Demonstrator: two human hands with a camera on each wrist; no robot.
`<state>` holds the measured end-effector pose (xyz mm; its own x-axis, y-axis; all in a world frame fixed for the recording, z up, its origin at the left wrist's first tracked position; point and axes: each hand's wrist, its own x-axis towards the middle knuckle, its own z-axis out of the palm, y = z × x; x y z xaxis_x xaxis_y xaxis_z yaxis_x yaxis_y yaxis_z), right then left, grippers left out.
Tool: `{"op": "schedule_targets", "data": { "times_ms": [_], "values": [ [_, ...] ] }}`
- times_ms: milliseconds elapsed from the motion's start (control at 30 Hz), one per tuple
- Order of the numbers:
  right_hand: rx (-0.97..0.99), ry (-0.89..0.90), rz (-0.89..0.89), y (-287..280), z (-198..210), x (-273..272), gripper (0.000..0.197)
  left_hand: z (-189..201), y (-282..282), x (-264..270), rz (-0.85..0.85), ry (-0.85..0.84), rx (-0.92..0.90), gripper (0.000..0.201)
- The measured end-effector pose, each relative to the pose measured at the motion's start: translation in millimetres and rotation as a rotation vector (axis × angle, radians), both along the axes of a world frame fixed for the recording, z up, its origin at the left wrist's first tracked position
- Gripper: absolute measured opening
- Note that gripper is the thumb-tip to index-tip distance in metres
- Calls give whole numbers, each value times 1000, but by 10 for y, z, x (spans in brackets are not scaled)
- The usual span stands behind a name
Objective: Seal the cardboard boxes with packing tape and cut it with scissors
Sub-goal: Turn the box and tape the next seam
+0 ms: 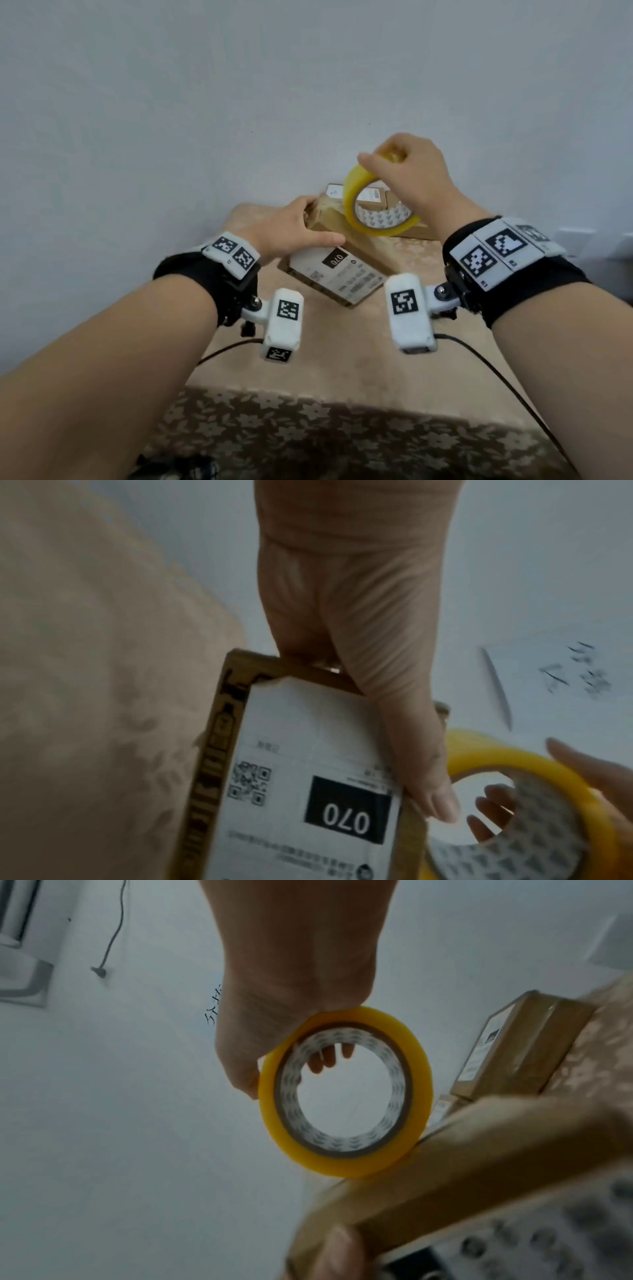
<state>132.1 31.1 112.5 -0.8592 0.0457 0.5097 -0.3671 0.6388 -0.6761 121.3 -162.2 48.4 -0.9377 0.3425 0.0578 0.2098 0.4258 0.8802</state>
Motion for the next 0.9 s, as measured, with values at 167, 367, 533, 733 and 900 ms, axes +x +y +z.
{"op": "schedule_targets", "data": {
  "times_ms": [167,367,533,733,900],
  "values": [
    [191,-191,12,-281,-167,-16,39,-513,-183,50,40,-139,177,100],
    [337,-213,32,-661,-204,-135,38,-420,-449,-20,-34,-30,-218,86],
    [398,-236,25,-830,-223,-235,48,-344,-400,-24,-119,-14,-289,64],
    [423,-216,20,-828,-196,-260,40,-379,-392,-48,-55,56,-545,93],
    [829,-213,-147,-409,-97,-183,39,-347,-385,-53,-70,18,-564,90]
  ]
}}
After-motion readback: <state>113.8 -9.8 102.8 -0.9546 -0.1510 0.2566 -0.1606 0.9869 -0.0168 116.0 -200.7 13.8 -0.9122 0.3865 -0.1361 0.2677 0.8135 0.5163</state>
